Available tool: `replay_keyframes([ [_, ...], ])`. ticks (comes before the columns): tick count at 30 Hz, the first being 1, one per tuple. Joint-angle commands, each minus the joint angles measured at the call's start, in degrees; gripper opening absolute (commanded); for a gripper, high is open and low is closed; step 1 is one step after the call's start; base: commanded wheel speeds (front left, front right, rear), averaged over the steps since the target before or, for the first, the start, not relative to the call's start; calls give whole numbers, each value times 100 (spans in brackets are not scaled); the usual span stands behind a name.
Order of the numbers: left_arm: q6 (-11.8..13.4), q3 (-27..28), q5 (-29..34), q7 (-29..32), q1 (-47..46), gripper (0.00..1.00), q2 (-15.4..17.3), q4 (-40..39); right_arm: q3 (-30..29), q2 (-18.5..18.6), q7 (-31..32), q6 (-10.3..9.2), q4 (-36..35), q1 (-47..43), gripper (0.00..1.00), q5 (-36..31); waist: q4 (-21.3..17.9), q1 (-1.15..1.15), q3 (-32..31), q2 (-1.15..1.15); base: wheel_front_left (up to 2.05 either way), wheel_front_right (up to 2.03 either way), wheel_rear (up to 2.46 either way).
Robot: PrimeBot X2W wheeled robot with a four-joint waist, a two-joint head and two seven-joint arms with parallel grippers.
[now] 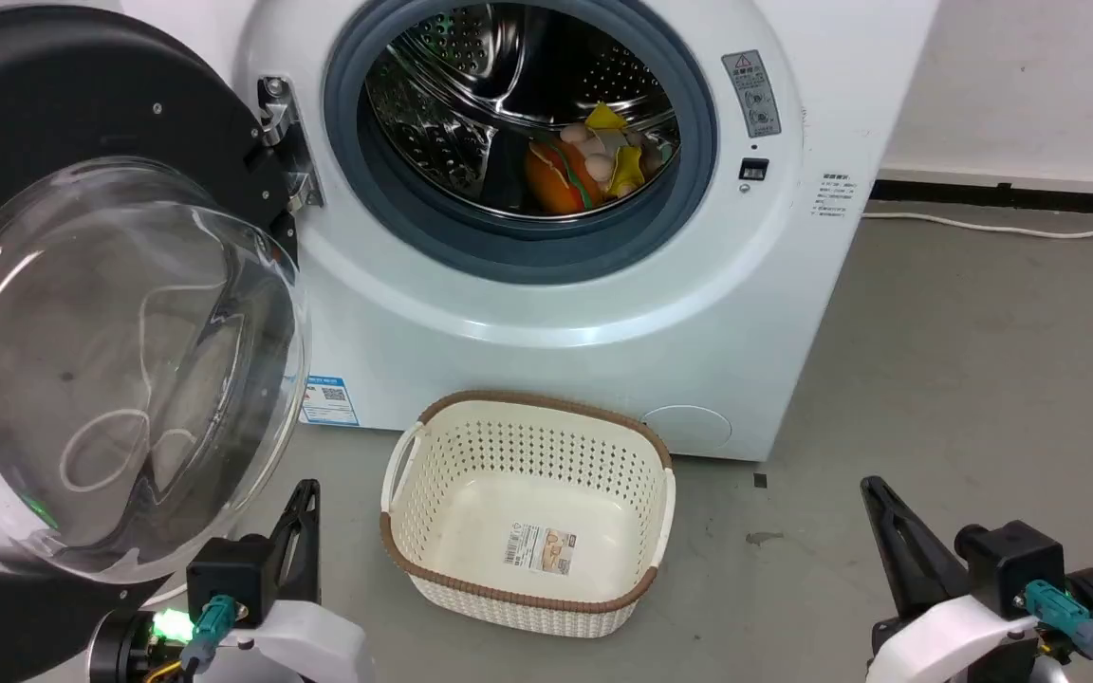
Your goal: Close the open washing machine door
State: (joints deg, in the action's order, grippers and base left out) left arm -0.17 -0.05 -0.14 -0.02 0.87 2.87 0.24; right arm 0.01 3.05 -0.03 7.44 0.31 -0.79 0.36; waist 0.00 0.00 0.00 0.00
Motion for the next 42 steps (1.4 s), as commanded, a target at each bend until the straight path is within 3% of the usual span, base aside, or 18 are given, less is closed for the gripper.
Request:
replay_keyframes([
  [1, 17, 5, 14, 2, -87, 0, 0, -24, -1, -17, 3, 5, -31, 79, 0, -36, 0, 0, 0, 0, 0, 0, 0],
  [36, 17, 5, 14, 2, -87, 0, 0, -24, -1, -17, 3, 5, -31, 79, 0, -36, 0, 0, 0, 0, 0, 0, 0],
  [37, 0, -2, -1, -2, 1, 100, 0, 1, 1, 1, -2, 0, 1, -1, 100, 4, 0, 0, 0, 0, 0, 0, 0],
  [42, 0, -9, 0, -20, 0, 100, 0, 6, -4, 1, -20, 0, 9, -3, 100, 21, 0, 0, 1, 0, 0, 0, 0],
])
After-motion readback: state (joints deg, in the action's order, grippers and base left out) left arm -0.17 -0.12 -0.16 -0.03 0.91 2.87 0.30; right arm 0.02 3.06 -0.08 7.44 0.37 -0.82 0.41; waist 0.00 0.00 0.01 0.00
